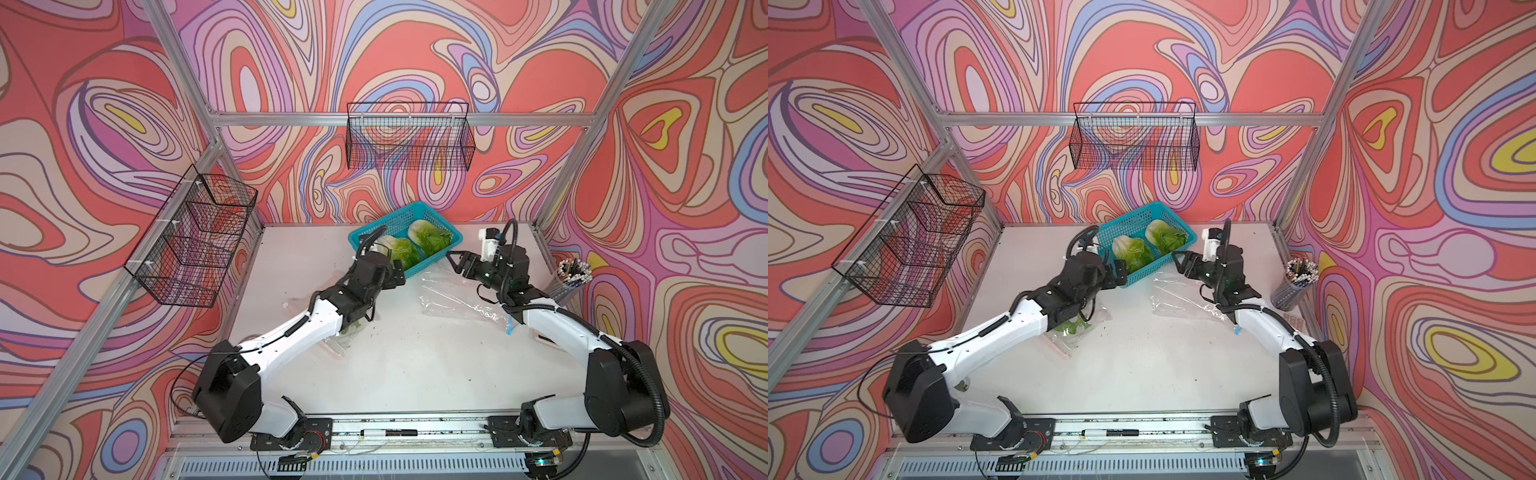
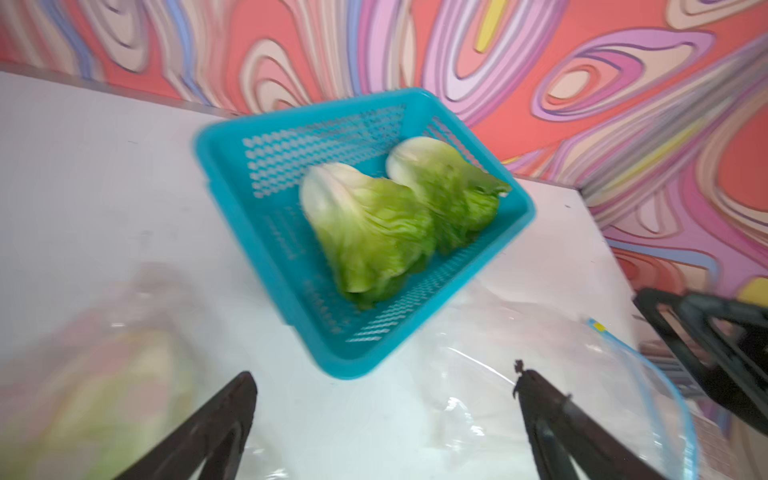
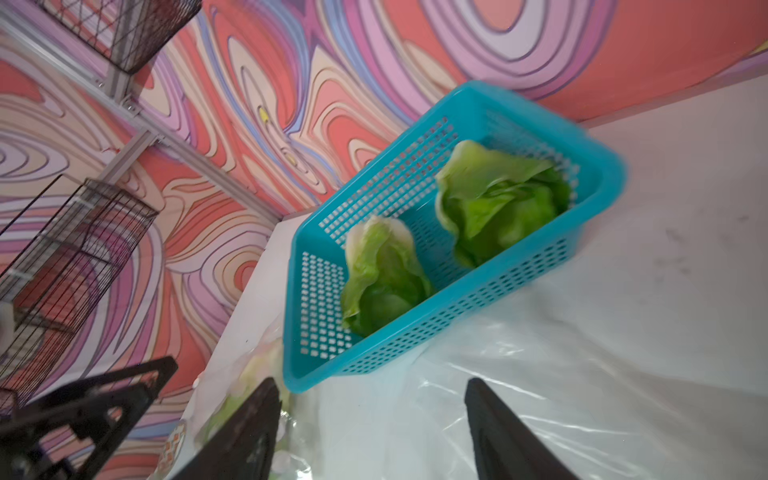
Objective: Open the zip-top bag and take out the chinese cabbages
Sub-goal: Place the Chinese cabbage in the basket.
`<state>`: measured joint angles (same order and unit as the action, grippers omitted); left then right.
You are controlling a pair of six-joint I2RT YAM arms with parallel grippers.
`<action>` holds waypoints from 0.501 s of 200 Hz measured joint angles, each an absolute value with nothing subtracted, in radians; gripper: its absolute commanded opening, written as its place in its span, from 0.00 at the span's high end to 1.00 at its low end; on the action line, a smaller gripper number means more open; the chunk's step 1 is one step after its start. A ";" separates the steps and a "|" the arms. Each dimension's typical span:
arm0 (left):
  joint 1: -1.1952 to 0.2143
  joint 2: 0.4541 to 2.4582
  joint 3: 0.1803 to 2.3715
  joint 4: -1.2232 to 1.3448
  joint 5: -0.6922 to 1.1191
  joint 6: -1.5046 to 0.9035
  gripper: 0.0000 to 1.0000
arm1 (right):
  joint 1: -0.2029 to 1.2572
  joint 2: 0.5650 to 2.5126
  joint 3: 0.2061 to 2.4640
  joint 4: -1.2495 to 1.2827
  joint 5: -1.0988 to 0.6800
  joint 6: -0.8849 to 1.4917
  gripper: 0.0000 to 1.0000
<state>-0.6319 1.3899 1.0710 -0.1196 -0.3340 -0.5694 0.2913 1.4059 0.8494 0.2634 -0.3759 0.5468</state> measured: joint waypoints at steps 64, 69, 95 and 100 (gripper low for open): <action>-0.233 1.335 0.961 -0.318 -0.265 -0.369 0.00 | 0.706 1.602 0.870 0.344 -0.252 0.604 0.30; -0.211 1.349 0.961 -0.321 -0.253 -0.361 0.00 | 0.727 1.621 0.875 0.344 -0.246 0.609 0.30; -0.129 1.431 0.961 -0.322 -0.216 -0.326 0.00 | 0.827 1.718 0.907 0.325 -0.225 0.629 0.30; -0.119 1.449 0.961 -0.322 -0.207 -0.321 0.00 | 0.842 1.737 0.918 0.319 -0.225 0.631 0.30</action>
